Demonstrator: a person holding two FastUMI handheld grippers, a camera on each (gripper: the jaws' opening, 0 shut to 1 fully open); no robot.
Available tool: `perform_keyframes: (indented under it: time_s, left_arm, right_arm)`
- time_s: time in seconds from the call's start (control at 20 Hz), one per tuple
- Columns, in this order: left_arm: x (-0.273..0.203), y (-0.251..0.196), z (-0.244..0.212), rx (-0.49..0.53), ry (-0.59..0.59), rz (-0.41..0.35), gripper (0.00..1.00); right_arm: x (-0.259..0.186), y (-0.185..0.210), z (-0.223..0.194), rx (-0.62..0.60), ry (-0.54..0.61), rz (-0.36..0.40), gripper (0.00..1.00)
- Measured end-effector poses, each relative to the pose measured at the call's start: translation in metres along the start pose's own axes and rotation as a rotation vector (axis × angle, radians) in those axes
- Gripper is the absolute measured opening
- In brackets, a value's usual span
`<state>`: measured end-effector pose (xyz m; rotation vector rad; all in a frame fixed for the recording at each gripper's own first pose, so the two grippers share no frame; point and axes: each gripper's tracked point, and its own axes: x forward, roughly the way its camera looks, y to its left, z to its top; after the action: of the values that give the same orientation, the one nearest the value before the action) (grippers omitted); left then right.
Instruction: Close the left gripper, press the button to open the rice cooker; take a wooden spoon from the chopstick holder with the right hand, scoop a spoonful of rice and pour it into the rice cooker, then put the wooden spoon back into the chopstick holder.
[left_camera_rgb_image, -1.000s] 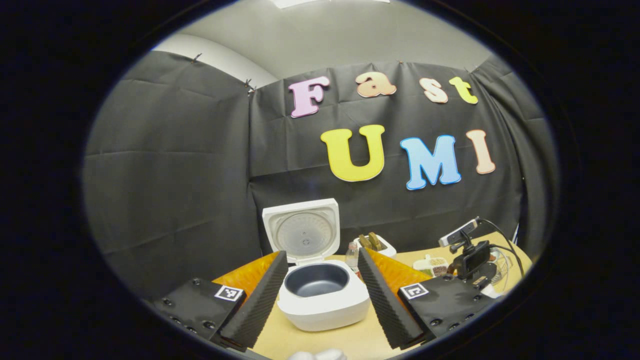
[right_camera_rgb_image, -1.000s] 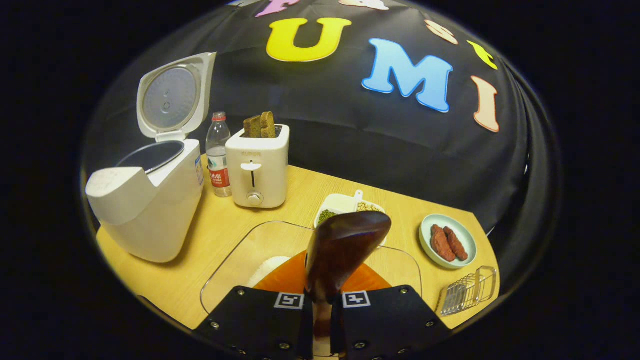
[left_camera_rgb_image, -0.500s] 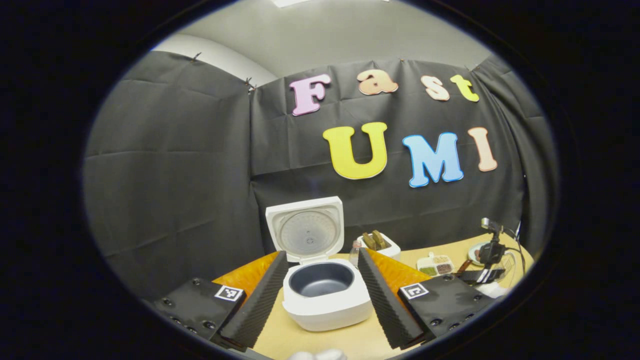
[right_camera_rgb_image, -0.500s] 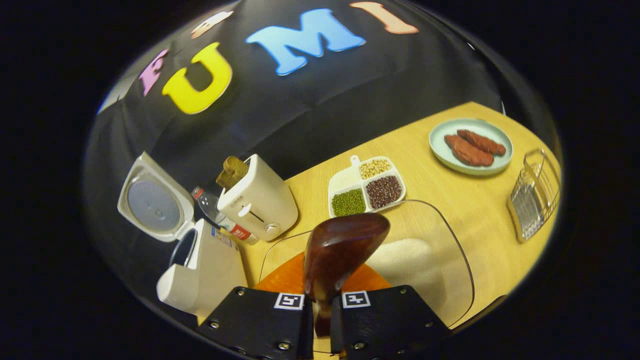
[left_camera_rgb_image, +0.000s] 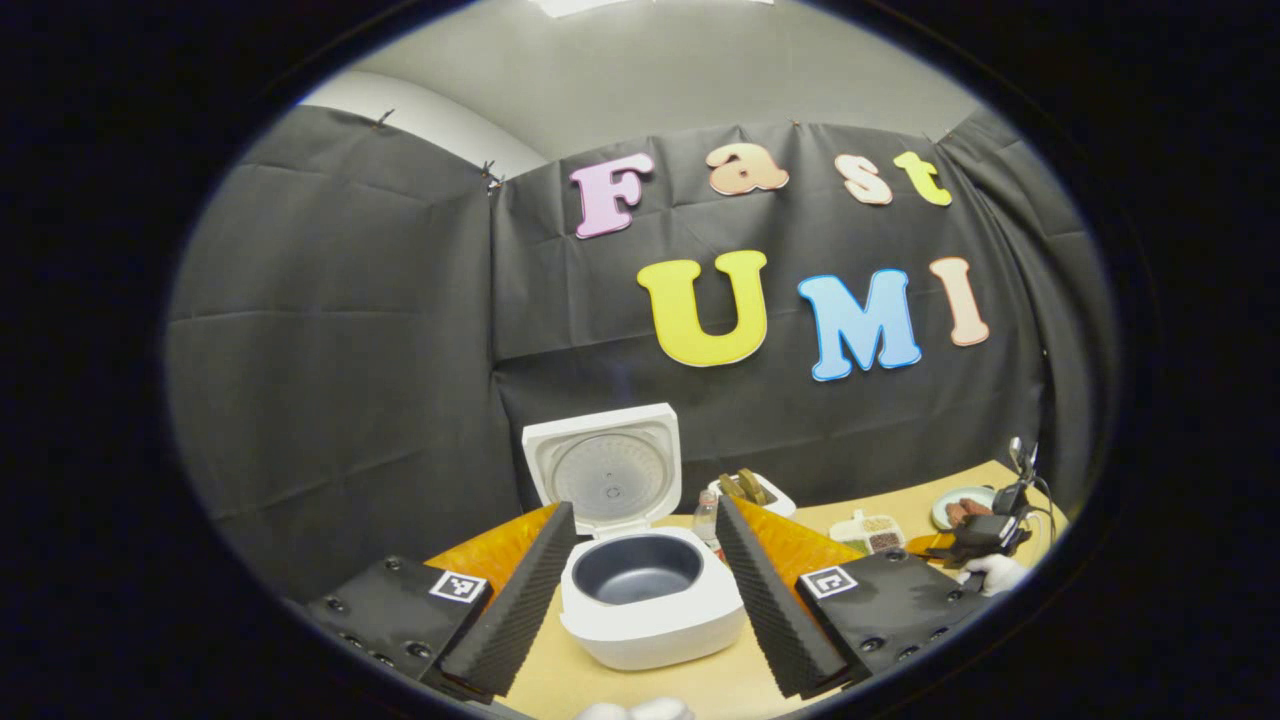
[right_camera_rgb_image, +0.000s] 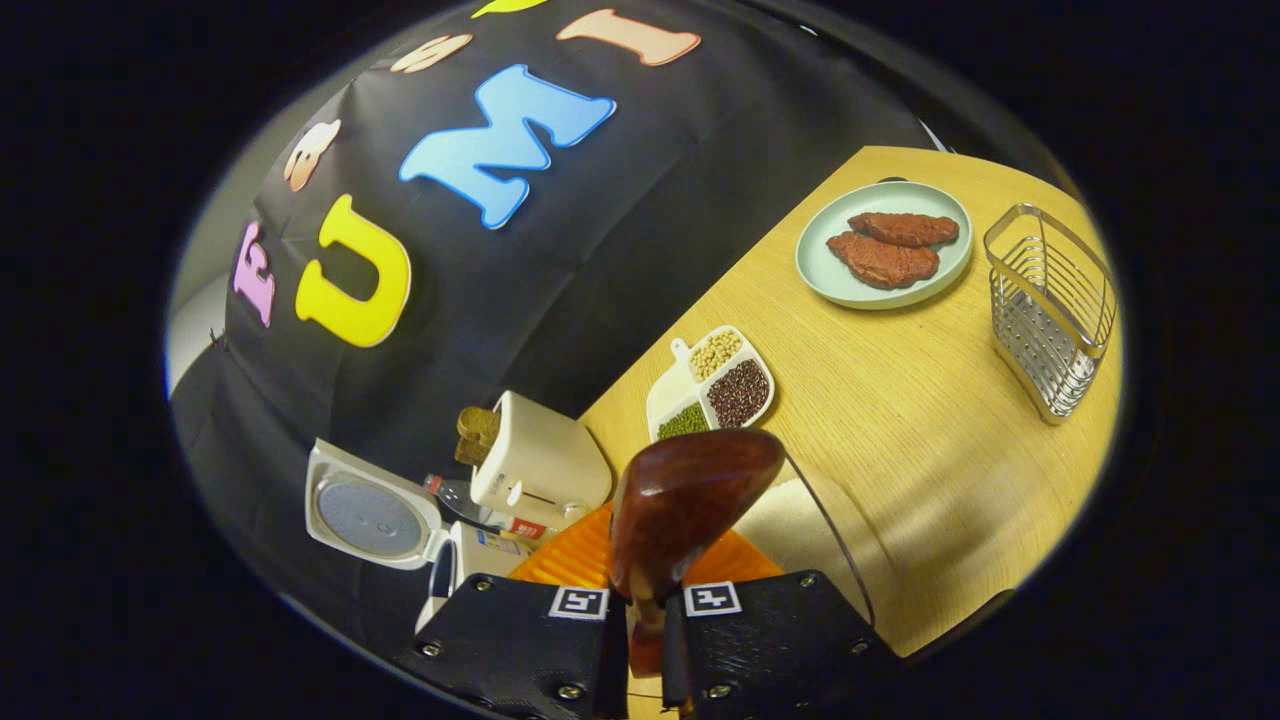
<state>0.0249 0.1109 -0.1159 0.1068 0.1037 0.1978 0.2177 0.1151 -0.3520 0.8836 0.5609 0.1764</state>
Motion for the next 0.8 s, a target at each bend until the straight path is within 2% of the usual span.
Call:
perform_keyframes:
  time_s: [0.1, 0.45, 0.65, 0.8]
  left_arm:
    - [0.001, -0.002, 0.001, -0.005, 0.001, -0.005, 1.00]
    - [0.006, -0.002, -0.001, -0.015, 0.003, -0.008, 1.00]
    - [0.002, 0.006, -0.007, -0.020, 0.002, -0.003, 1.00]
    - [-0.002, 0.015, -0.013, -0.017, -0.001, 0.005, 1.00]
  right_arm:
    - [-0.006, 0.002, 0.013, 0.047, -0.028, 0.009, 0.13]
    - [-0.020, 0.013, 0.032, 0.061, -0.059, 0.023, 0.13]
    - [-0.031, 0.040, 0.044, 0.054, -0.076, 0.037, 0.13]
    - [-0.038, 0.083, 0.048, 0.009, -0.076, 0.061, 0.13]
